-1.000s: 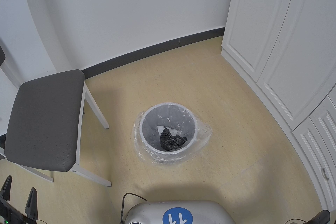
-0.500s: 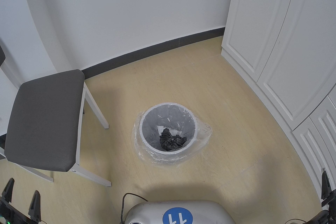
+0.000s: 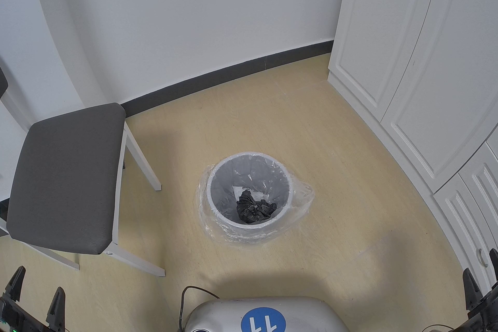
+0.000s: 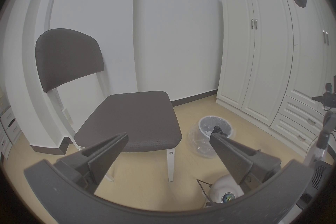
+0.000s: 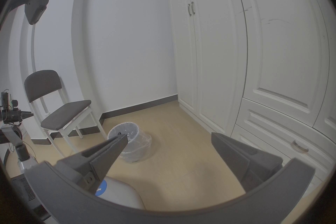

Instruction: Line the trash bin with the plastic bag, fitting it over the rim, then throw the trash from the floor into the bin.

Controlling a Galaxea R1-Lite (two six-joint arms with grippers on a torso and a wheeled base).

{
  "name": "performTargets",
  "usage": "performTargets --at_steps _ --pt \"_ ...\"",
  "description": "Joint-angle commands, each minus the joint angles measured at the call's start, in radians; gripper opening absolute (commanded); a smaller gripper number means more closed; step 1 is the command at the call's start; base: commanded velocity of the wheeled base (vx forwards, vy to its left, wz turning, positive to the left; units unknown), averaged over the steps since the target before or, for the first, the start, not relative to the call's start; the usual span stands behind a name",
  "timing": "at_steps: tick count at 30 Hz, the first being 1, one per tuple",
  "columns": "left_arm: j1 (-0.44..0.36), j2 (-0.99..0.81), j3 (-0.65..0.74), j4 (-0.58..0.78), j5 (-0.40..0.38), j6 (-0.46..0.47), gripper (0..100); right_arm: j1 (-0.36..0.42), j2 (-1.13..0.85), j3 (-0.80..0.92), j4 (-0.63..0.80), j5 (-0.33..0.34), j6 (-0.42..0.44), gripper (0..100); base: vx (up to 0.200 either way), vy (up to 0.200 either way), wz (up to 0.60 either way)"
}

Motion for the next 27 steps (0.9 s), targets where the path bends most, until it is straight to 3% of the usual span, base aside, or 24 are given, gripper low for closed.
performTargets --at_steps 1,6,16,27 --pt "0.000 -0.015 0.016 -0.001 0.000 0.000 100 0.000 -0.014 0.015 0.001 -0.005 0.001 100 0.000 0.000 0.00" --pt "0.000 -0.015 0.016 -0.003 0.000 0.000 100 -0.002 -0.014 0.016 0.050 -0.074 -0.081 100 0.000 0.000 0.00" --pt "0.000 -0.015 0.015 -0.001 0.000 -0.008 100 0.003 -0.014 0.016 0.055 -0.070 -0.038 100 0.000 0.000 0.00" --pt "0.000 -0.015 0.016 -0.001 0.002 -0.010 100 0.003 -0.014 0.018 0.055 -0.066 -0.048 100 0.000 0.000 0.00"
